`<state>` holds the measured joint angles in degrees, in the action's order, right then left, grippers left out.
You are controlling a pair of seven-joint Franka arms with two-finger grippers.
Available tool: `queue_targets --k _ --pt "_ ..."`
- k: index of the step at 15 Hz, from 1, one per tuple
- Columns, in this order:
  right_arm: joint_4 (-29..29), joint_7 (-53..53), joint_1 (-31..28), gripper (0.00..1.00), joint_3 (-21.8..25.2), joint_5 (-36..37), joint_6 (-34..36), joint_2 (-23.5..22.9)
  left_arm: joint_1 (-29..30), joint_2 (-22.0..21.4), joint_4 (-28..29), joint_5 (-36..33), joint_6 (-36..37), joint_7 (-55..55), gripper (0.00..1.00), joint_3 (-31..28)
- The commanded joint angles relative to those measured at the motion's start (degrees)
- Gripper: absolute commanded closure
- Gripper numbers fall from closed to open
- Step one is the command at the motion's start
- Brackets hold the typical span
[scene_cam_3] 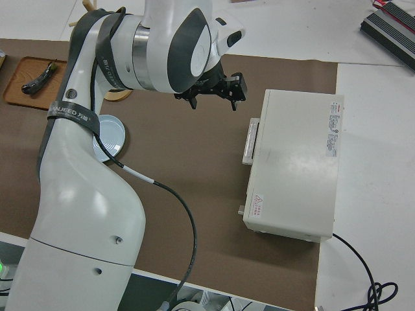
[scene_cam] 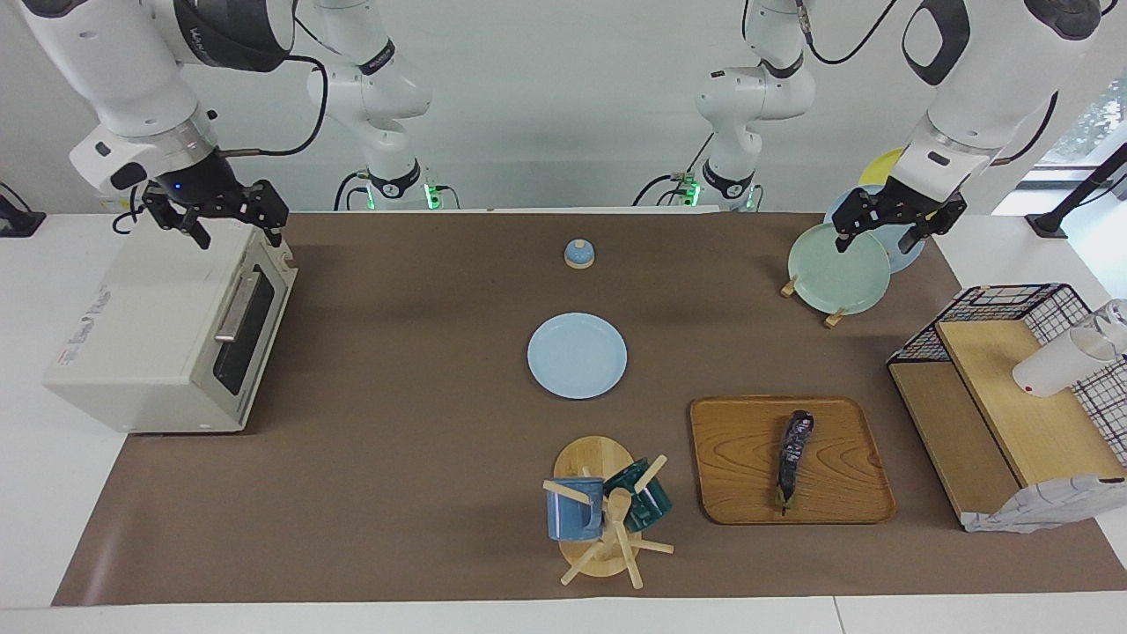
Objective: Put eggplant into oven
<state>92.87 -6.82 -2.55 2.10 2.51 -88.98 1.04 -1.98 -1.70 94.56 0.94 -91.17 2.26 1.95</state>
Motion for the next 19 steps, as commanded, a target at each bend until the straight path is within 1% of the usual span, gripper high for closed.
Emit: queue_targets --k 1,4,6,7,10,12,15,17,19 --pt "0.7 -0.3 -0.5 0.00 -0.3 -0.7 -0.2 0.9 -0.3 -0.9 1.1 -1.1 -1.5 0.4 0.00 0.1" --pt "0.7 -0.3 -0.6 0.00 -0.2 -0.7 -0.2 0.9 -0.4 -0.9 1.7 -1.1 -4.6 -1.1 0.00 0.2" --pt "0.7 -0.3 -0.5 0.00 -0.3 -0.7 -0.2 0.9 -0.3 -0.7 1.9 -0.7 -5.0 -1.9 0.00 0.2" --pt "0.7 -0.3 -0.5 0.00 -0.3 -0.7 -0.2 0.9 -0.3 -0.2 1.5 0.5 -5.2 -1.9 0.00 0.2" --pt "0.7 -0.3 -0.5 0.00 -0.3 -0.7 -0.2 0.9 -0.6 3.3 0.5 1.3 -6.0 -1.7 0.00 0.3" --pt "0.7 -0.3 -0.5 0.00 -0.3 -0.7 -0.2 0.9 -0.6 7.0 -0.4 2.3 -7.5 -1.5 0.00 0.6" --pt "0.8 -0.3 -0.5 0.00 -0.3 -0.7 -0.2 0.9 -1.4 14.9 -5.3 2.2 -7.9 -0.9 0.00 0.7" --pt "0.8 -0.3 -0.5 0.00 -0.3 -0.7 -0.2 0.9 -1.4 17.4 -5.7 2.2 -10.3 1.1 0.00 0.7" --pt "0.8 -0.3 -0.5 0.00 -0.3 -0.7 -0.2 0.9 -1.6 20.2 -5.4 2.1 -15.1 2.6 0.00 0.7"
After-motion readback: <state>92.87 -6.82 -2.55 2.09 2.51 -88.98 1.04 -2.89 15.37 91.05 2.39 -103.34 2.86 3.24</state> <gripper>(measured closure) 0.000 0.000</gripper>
